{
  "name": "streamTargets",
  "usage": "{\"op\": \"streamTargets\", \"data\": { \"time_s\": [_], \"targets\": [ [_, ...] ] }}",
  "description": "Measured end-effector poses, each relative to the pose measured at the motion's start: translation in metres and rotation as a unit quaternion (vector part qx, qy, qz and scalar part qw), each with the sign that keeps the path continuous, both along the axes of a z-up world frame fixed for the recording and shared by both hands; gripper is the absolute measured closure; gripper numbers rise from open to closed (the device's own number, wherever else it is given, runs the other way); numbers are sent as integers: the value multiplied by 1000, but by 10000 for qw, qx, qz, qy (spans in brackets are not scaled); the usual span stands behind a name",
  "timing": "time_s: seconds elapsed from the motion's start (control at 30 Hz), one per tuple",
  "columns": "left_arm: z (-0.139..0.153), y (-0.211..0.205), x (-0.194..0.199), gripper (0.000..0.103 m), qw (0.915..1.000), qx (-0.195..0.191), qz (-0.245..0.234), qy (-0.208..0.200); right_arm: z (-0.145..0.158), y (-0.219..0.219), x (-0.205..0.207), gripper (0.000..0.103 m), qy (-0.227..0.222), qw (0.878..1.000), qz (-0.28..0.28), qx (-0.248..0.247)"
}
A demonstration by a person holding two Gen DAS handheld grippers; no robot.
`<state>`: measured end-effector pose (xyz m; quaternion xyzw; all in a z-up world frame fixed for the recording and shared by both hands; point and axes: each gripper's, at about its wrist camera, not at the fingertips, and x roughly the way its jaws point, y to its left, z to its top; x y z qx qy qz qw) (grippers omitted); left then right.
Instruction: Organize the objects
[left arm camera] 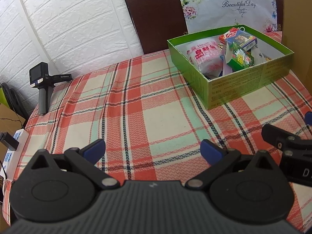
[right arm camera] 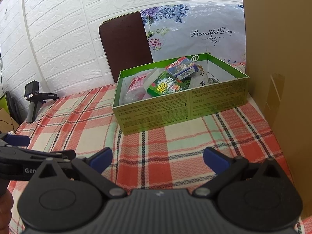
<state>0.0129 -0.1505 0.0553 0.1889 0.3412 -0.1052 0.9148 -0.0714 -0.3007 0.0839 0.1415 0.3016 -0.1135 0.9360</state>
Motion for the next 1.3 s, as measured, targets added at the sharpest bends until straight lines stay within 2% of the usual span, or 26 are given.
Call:
{"op": "streamTargets", "data": {
  "time_s": [1.3],
  "targets": [
    [-1, 1, 5, 0, 9999, -84, -17, 84, 3, -1, 2, 0, -112, 9999, -26, -121]
  ]
}}
